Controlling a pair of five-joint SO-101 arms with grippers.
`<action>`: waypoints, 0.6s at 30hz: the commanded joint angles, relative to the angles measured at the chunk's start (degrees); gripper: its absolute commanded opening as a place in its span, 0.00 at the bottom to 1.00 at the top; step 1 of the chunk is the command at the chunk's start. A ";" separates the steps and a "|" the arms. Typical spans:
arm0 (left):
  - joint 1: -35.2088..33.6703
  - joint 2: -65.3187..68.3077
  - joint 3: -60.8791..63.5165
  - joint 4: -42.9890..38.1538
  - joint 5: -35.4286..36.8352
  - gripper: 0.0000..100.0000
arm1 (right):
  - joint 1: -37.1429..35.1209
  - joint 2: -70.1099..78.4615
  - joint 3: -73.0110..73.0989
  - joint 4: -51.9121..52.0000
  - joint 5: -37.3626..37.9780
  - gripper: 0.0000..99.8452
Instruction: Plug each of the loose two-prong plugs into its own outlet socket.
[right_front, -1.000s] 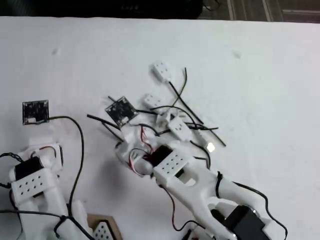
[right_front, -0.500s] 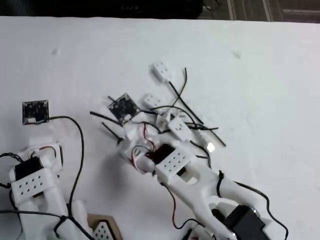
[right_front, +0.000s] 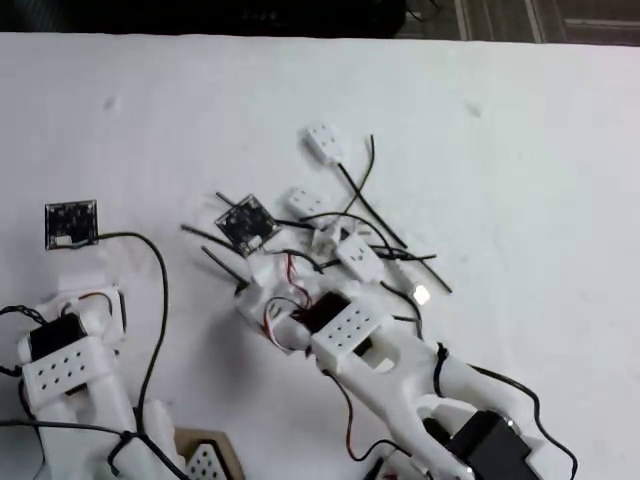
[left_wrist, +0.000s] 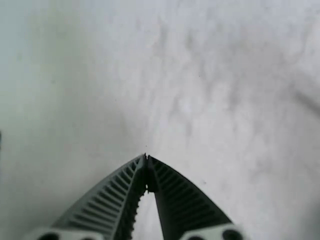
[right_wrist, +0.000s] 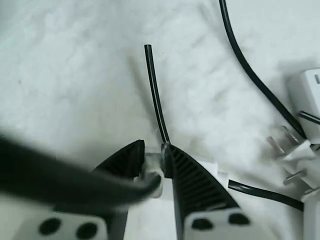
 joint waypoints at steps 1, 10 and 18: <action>-0.40 -1.63 0.00 -0.79 0.00 0.02 | 1.10 0.31 0.00 -0.66 0.35 0.02; -0.48 -1.63 0.00 -0.79 0.00 0.02 | 0.84 12.79 -4.92 -0.84 0.35 0.02; -0.57 -1.63 0.00 -0.79 0.00 0.02 | -1.10 12.70 -5.10 3.91 0.35 0.02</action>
